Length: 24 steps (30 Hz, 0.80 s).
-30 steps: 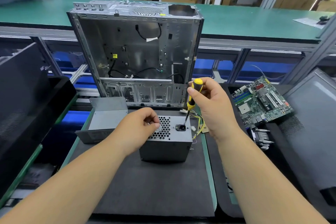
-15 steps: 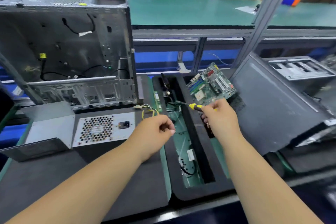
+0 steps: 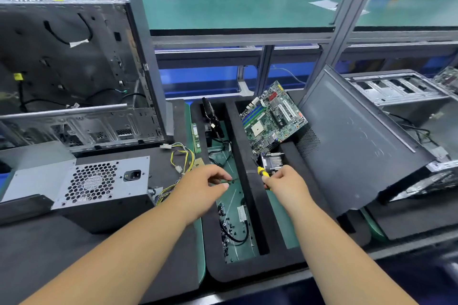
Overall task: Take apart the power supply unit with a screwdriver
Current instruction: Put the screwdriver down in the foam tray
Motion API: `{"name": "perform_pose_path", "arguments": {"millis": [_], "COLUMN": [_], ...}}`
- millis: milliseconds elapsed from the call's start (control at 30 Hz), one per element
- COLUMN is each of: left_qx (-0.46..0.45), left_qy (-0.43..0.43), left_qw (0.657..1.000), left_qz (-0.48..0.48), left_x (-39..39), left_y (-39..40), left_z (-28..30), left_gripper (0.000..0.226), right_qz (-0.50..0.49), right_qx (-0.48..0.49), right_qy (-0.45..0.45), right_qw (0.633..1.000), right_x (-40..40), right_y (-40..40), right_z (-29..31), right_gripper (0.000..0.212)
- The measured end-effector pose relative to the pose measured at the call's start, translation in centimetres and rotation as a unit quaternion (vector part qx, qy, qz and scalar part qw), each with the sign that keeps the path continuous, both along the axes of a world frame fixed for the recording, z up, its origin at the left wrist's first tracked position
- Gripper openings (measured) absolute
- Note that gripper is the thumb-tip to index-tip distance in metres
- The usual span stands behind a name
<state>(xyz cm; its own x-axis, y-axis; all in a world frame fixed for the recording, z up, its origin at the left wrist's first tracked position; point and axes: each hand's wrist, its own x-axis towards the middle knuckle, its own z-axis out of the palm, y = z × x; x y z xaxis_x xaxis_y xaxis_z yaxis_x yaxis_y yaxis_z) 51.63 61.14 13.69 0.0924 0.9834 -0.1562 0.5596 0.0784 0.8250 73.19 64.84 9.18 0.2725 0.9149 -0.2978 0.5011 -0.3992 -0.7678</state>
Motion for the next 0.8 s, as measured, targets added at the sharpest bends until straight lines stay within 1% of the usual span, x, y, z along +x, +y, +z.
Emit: {"name": "perform_pose_path", "arguments": {"millis": [167,400,567,667,800], "left_qx": [0.038,0.066,0.073,0.081,0.085], "left_qy": [0.023,0.014,0.008,0.015,0.006], "left_qw": [0.999,0.997,0.996,0.995,0.994], "left_qz": [0.020,0.047,0.051,0.055,0.066], "left_x": [-1.1,-2.1,-2.1,-2.3,-2.9], "left_y": [0.2,0.2,0.0,-0.1,-0.3], "left_z": [0.9,1.7,1.9,1.8,1.6], "left_gripper": [0.021,0.021,0.021,0.023,0.025], "right_qz": [0.066,0.152,0.173,0.182,0.183], "right_qx": [-0.002,-0.050,-0.075,-0.085,-0.082], "right_qy": [-0.119,-0.229,-0.234,-0.234,-0.228], "right_qw": [0.991,0.960,0.954,0.951,0.953], "right_x": [-0.4,-1.0,-1.0,-0.9,-0.7], "right_y": [1.0,1.6,1.9,2.1,2.2], "right_z": [-1.5,-3.0,-2.9,-2.7,-2.8], "right_gripper": [0.029,0.026,0.031,0.038,0.039]}}
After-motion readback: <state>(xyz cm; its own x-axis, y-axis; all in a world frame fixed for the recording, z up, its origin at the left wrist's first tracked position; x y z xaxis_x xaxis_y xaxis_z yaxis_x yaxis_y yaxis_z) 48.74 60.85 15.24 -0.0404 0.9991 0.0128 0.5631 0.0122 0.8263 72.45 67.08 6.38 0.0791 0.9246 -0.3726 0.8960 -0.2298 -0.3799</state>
